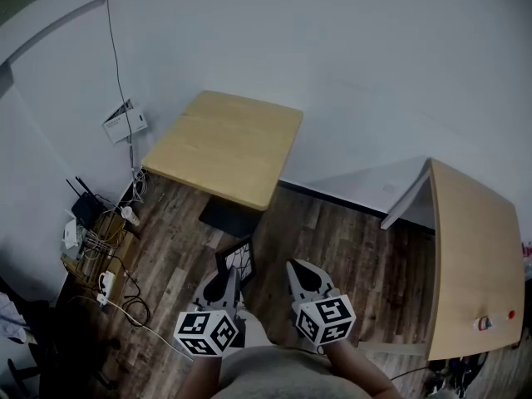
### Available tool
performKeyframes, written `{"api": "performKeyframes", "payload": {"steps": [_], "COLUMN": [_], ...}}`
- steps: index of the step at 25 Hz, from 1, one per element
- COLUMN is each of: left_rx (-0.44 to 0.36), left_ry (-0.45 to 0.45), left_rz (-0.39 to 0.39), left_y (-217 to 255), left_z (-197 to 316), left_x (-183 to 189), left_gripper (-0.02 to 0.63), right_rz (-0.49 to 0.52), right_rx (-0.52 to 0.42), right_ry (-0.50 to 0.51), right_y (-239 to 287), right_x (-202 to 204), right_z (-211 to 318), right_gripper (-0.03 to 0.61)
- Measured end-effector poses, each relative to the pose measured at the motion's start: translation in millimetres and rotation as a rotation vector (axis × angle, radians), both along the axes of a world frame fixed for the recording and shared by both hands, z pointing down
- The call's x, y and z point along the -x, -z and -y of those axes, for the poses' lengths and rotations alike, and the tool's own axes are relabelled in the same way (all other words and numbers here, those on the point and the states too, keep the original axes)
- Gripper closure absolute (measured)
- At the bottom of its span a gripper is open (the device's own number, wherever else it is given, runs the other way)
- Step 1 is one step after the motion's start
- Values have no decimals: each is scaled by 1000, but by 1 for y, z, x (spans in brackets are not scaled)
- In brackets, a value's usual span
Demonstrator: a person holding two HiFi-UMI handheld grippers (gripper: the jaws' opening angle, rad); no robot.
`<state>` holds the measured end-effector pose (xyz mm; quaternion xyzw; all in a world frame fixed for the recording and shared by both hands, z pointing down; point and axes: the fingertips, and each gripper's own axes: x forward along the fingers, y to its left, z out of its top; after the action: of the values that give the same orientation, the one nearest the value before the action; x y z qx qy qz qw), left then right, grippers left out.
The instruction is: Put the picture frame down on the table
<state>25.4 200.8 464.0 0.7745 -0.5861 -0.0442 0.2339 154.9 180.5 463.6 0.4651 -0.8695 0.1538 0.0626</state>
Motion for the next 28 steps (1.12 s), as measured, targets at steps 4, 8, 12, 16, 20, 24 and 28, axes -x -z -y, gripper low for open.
{"api": "performKeyframes", "payload": {"steps": [4,8,12,16,20,24,28], "left_rx": [-4,-3,0,7,11,15,21], "left_ry": [-19,-22,-21,-27,-40,-62,-85], "left_rz": [8,16,19,24,24,22,15], "left_y": [1,6,11,13,10,7,1], "left_z": [43,85,123,154,185,207,227], "left_x": [13,36,61,84,102,116,128], "left_gripper": [575,575,575,575,575,575,575], "right_rz": [11,17,23,23,26,19,7], "right_rx": [-2,-12,-20,-23,-19,-18,-15], "right_ry": [2,21,35,30,12,-13,-46], "right_y": [3,14,24,28,25,21,15], "right_x": [20,50,78,100,116,129,137], "right_z": [46,93,133,165,194,215,234], "right_gripper": [578,578,578,578,578,578,578]}}
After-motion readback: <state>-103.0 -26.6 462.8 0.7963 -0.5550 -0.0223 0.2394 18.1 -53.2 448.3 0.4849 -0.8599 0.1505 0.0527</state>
